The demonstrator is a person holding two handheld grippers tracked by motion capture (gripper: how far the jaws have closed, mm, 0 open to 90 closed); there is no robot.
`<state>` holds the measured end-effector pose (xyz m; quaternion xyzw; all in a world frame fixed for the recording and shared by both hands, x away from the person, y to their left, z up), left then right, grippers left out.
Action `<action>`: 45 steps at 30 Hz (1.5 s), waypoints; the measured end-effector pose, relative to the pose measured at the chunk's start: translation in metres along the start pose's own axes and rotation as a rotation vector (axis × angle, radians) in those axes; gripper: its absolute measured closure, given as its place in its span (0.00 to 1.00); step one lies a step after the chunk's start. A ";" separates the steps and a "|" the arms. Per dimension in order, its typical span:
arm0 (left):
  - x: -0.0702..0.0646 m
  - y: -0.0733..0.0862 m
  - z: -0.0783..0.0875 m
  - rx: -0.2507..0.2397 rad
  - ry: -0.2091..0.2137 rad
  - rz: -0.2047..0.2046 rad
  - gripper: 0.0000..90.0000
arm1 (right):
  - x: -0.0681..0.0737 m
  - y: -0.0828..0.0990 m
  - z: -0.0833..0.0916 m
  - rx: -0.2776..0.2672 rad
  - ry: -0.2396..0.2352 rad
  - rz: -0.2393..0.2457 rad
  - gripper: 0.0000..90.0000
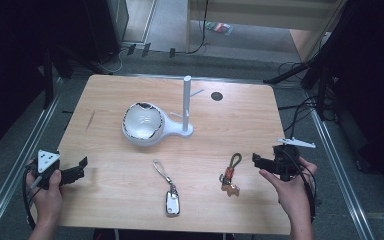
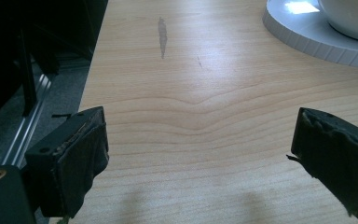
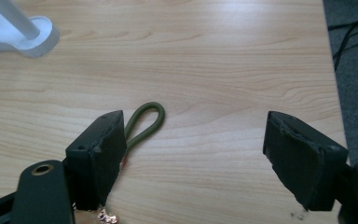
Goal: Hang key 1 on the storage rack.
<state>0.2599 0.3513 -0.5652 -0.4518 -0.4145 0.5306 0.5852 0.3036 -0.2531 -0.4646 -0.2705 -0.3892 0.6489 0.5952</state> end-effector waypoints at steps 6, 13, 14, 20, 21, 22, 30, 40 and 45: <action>0.000 0.000 0.000 0.005 0.003 0.003 0.05 | 0.015 -0.006 -0.009 0.090 0.003 0.059 0.24; 0.000 0.000 -0.001 0.005 0.009 0.001 0.05 | 0.028 -0.003 -0.015 0.149 -0.003 0.071 0.24; 0.000 0.000 -0.001 0.008 0.009 0.000 0.05 | 0.031 -0.003 -0.015 0.154 -0.003 0.069 0.23; 0.000 0.000 -0.001 0.013 0.016 -0.001 0.05 | 0.038 0.002 -0.019 0.180 -0.010 0.063 0.22; 0.000 0.000 -0.001 0.013 0.017 -0.001 0.05 | 0.039 0.003 -0.020 0.189 -0.008 0.059 0.22; 0.000 0.000 -0.001 0.013 0.017 0.000 0.05 | 0.041 0.005 -0.022 0.197 -0.013 0.061 0.22; 0.000 0.000 -0.002 0.013 0.015 0.005 0.05 | 0.060 0.013 -0.031 0.243 -0.024 0.062 0.25; 0.001 0.000 -0.002 0.012 0.014 0.004 0.05 | 0.068 0.026 -0.044 0.322 -0.010 0.006 0.40; 0.001 0.000 -0.002 0.012 0.014 0.004 0.05 | 0.068 0.032 -0.051 0.346 0.016 -0.005 0.43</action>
Point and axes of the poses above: each handheld gripper's, and its own axes: z roughly backward along the jaws, y roughly out of its underside, x roughly to its left, the point moved 3 cm from there along -z, roughly forward along the jaws, and after that the axes turned 15 degrees about -x, right-handed, at the moved point
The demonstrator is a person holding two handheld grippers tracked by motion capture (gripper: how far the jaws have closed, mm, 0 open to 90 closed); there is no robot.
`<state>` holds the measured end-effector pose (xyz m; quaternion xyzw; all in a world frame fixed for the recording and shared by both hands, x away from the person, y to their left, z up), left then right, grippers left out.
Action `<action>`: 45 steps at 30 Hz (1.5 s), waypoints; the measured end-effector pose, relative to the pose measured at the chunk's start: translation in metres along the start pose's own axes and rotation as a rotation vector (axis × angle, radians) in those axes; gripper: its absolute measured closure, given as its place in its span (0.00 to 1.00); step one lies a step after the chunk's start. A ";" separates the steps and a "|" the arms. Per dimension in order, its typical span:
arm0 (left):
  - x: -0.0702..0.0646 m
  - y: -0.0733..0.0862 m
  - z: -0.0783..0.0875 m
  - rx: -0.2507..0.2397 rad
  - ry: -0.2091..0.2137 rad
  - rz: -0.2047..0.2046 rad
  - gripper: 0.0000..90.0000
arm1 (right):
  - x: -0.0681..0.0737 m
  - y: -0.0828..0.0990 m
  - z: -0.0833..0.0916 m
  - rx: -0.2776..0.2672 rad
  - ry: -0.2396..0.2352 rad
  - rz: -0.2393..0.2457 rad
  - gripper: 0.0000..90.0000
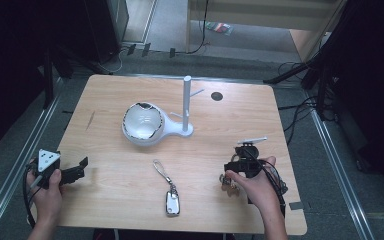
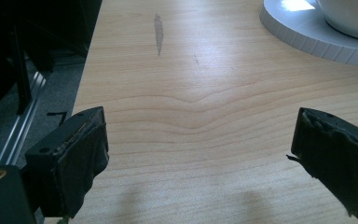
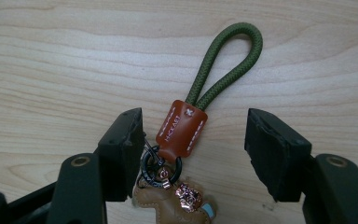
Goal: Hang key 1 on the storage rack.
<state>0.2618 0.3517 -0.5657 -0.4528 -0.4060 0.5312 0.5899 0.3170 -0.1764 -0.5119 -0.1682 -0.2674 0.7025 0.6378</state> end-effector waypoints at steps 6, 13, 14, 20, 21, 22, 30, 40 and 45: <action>0.000 0.000 0.000 0.002 0.001 0.000 0.05 | 0.004 0.004 -0.007 0.033 0.001 -0.005 0.44; 0.000 0.000 0.000 0.004 0.000 0.000 0.05 | 0.005 0.006 -0.015 0.035 0.042 -0.017 0.54; 0.000 0.000 0.000 0.004 0.000 0.001 0.05 | 0.005 0.006 -0.016 0.039 0.046 -0.024 0.54; 0.000 0.000 0.000 0.006 0.000 0.001 0.05 | 0.006 0.007 -0.017 0.047 0.032 -0.039 0.57; 0.000 0.000 0.000 0.006 0.000 0.000 0.05 | 0.007 0.007 -0.017 0.051 0.035 -0.044 0.58; 0.000 0.000 0.000 0.006 0.000 0.000 0.05 | 0.007 0.008 -0.018 0.055 0.041 -0.043 0.60; 0.000 0.000 0.000 0.007 0.001 0.001 0.05 | 0.008 0.008 -0.020 0.060 0.046 -0.056 0.63; 0.000 0.000 0.000 0.008 0.002 0.001 0.05 | 0.010 0.010 -0.022 0.082 0.051 -0.057 0.68; 0.000 0.000 0.000 0.008 0.001 0.000 0.05 | 0.011 0.010 -0.022 0.081 0.048 -0.036 0.70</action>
Point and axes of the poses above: each handheld gripper's, and its own axes: z roughly backward along the jaws, y roughly out of its underside, x roughly to its left, the point moved 3 cm from there along -z, roughly forward along the jaws, and after that the axes turned 15 degrees about -x, right-handed, at the moved point
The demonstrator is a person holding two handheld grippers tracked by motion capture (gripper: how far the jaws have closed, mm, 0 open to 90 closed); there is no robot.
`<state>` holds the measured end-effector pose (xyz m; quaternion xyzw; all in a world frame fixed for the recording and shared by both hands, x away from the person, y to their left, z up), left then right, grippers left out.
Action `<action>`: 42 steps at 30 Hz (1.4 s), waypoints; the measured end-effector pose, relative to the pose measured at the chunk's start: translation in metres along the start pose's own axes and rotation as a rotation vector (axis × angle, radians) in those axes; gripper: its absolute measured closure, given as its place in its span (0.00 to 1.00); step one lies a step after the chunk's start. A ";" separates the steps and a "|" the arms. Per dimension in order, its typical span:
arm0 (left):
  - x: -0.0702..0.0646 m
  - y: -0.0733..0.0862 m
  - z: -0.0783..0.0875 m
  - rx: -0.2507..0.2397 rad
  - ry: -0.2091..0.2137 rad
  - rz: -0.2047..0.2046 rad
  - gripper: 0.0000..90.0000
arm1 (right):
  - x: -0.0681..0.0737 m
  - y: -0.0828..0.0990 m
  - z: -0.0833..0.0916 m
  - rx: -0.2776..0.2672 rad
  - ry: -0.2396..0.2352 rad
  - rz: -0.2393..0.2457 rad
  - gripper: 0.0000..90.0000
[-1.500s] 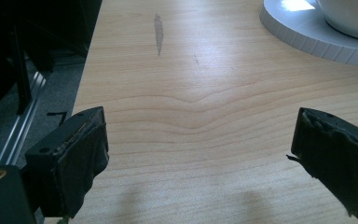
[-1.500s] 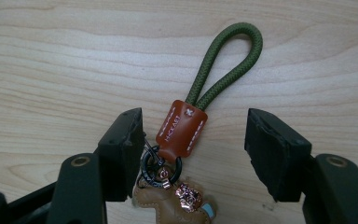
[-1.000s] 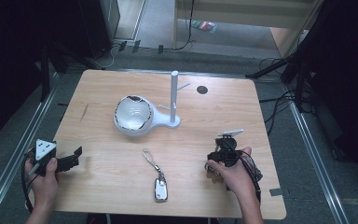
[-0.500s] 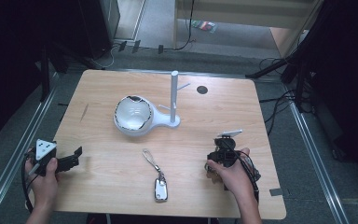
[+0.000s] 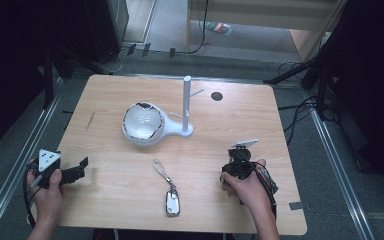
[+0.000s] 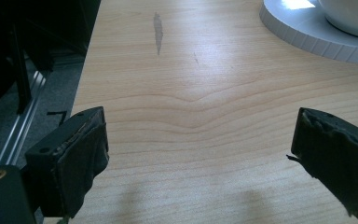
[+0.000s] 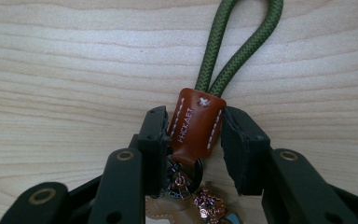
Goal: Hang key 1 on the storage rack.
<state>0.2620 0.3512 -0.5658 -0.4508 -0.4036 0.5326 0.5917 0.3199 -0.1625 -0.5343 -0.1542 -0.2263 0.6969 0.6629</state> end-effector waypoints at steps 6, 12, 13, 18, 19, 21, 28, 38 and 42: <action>0.000 0.000 0.000 0.000 0.001 -0.004 0.05 | 0.000 0.000 -0.001 0.008 0.000 0.008 0.71; 0.000 0.000 0.000 0.001 0.002 -0.003 0.05 | 0.002 0.001 -0.003 0.014 0.010 0.040 0.76; 0.000 0.000 0.000 0.001 0.001 -0.002 0.05 | 0.003 0.002 -0.002 0.016 0.018 0.046 0.76; 0.000 0.000 0.000 0.002 0.003 -0.001 0.05 | 0.005 0.003 -0.002 -0.002 0.023 0.068 0.77; 0.000 0.000 0.000 0.003 0.002 -0.001 0.05 | 0.004 0.003 -0.002 -0.002 0.016 0.067 0.77; 0.000 0.000 0.000 0.001 0.001 -0.002 0.05 | 0.001 0.004 -0.001 -0.014 -0.004 0.068 0.78; 0.000 0.000 0.000 0.000 0.000 -0.002 0.05 | 0.007 0.007 -0.002 -0.027 0.023 0.127 0.78; 0.000 0.000 0.000 0.000 -0.001 -0.002 0.05 | 0.006 0.005 -0.002 -0.012 -0.004 0.162 0.79; 0.000 0.000 0.000 -0.001 0.000 -0.002 0.05 | 0.005 0.004 -0.002 -0.020 -0.020 0.164 0.79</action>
Point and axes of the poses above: each handheld gripper's, and its own axes: z roughly backward along the jaws, y roughly out of its underside, x roughly to its left, the point moved 3 cm from there along -z, roughly forward along the jaws, and after that the axes turned 15 degrees about -x, right-handed, at the moved point
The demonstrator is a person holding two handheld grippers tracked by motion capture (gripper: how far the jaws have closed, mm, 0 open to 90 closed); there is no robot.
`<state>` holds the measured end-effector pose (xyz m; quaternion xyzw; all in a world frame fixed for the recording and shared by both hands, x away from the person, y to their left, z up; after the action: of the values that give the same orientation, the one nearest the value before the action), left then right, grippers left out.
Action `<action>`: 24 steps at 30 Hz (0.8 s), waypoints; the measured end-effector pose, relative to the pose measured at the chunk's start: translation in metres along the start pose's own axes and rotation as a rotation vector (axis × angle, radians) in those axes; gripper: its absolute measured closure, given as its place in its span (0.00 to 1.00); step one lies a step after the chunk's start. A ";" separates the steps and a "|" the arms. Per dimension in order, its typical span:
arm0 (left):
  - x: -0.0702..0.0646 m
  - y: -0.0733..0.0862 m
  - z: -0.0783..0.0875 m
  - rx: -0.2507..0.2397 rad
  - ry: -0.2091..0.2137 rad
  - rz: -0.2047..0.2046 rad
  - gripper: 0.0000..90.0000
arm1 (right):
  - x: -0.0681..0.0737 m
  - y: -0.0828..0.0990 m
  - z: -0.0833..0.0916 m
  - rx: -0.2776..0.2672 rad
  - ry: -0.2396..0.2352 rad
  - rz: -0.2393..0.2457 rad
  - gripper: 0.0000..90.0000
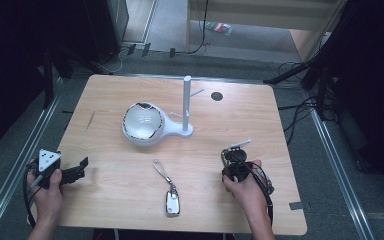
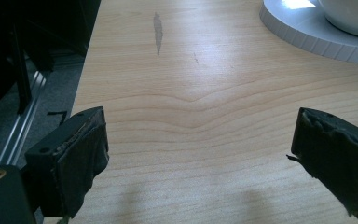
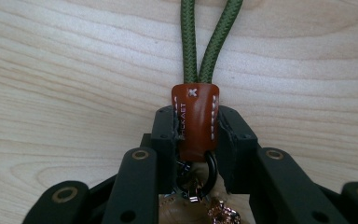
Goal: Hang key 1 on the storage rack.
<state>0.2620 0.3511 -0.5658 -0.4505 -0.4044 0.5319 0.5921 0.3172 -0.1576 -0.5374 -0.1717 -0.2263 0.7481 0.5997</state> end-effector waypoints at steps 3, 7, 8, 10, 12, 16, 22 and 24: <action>0.000 0.000 0.000 0.000 -0.001 0.000 0.05 | 0.000 -0.002 0.002 -0.047 0.023 0.017 0.79; 0.000 0.000 0.000 0.001 -0.001 -0.006 0.05 | 0.001 -0.009 0.015 -0.166 0.055 0.048 0.80; 0.000 0.000 0.000 0.000 0.000 -0.005 0.05 | 0.001 -0.010 0.017 -0.186 0.050 0.052 0.80; 0.000 0.000 0.000 -0.001 -0.001 0.000 0.05 | 0.002 -0.013 0.024 -0.248 0.051 0.056 0.80; 0.000 0.000 0.000 0.000 0.000 -0.003 0.05 | 0.001 -0.015 0.028 -0.293 0.042 0.054 0.81; 0.000 0.000 0.000 -0.001 -0.002 -0.004 0.05 | 0.000 -0.020 0.039 -0.409 0.047 0.060 0.81; 0.000 0.000 0.000 0.000 -0.003 -0.003 0.05 | -0.008 -0.028 0.055 -0.565 0.034 0.063 0.81; 0.000 0.000 0.000 -0.001 -0.003 -0.003 0.05 | -0.010 -0.031 0.059 -0.604 0.020 0.067 0.80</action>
<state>0.2622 0.3509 -0.5659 -0.4492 -0.4064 0.5315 0.5920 0.3132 -0.1693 -0.4711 -0.3568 -0.4269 0.6646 0.4987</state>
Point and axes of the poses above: each handheld gripper's, and its own axes: z roughly backward along the jaws, y roughly out of its underside, x roughly to its left, the point moved 3 cm from there along -z, roughly forward along the jaws, and after that the axes turned 15 degrees about -x, right-handed, at the moved point
